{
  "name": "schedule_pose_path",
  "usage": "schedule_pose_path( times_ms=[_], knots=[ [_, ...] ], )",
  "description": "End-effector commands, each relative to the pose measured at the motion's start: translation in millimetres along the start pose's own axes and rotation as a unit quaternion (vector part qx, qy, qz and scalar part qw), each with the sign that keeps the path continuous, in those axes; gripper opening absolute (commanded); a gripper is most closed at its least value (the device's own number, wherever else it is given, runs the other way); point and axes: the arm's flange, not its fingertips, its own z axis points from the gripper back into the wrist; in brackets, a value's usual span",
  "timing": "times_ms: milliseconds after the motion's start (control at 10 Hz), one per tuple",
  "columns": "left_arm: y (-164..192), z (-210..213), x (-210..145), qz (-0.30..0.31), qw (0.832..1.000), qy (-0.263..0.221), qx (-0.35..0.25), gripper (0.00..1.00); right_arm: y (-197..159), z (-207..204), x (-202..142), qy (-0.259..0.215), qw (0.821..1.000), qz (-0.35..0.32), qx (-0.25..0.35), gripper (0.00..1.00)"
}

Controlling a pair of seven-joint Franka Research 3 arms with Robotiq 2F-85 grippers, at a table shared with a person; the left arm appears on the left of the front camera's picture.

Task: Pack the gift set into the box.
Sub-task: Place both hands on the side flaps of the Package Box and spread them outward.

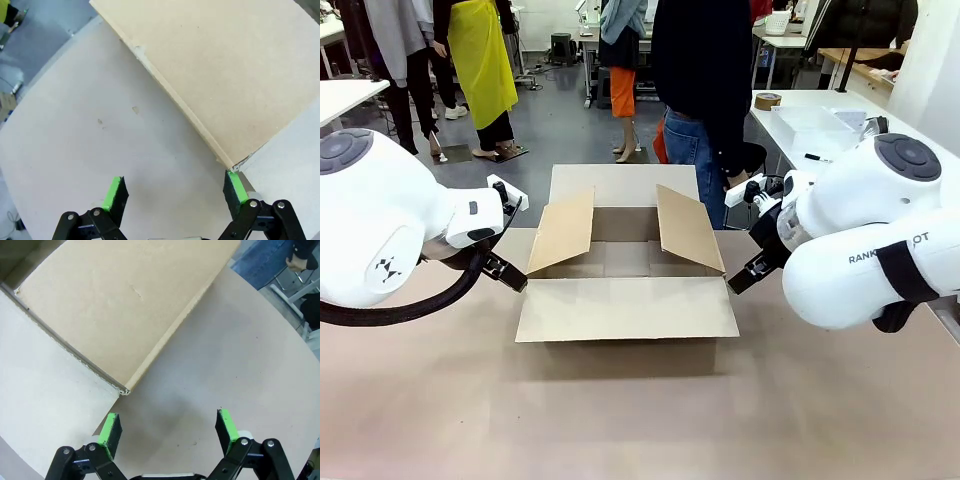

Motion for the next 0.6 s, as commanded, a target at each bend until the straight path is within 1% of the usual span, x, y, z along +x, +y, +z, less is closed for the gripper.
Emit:
schedule_pose_path(
  times_ms=[0, 100, 200, 300, 400, 500],
  knots=[
    [0, 0, 0, 0.0, 1.0, 0.0, 0.0, 1.0, 0, 0, 0, 0.0, 1.0, 0.0, 0.0, 1.0],
    [0, 0, 0, 0.0, 1.0, 0.0, 0.0, 1.0, -4, 16, -1, 0.01, 1.0, 0.014, -0.004, 1.0],
    [0, 25, -6, -0.011, 1.0, 0.005, -0.015, 1.0, -11, 34, -4, 0.019, 1.0, 0.012, 0.004, 1.0],
    [3, 62, -16, -0.016, 0.999, 0.001, -0.039, 1.0, -20, 60, -11, 0.031, 0.999, 0.013, 0.015, 1.0],
    [10, 93, -28, 0.003, 0.999, -0.001, -0.051, 1.0, -28, 82, -19, 0.014, 0.999, 0.002, 0.03, 1.0],
    [16, 125, -41, 0.008, 0.997, -0.032, -0.071, 1.0, -41, 102, -31, -0.004, 0.999, -0.022, 0.03, 1.0]
  ],
)
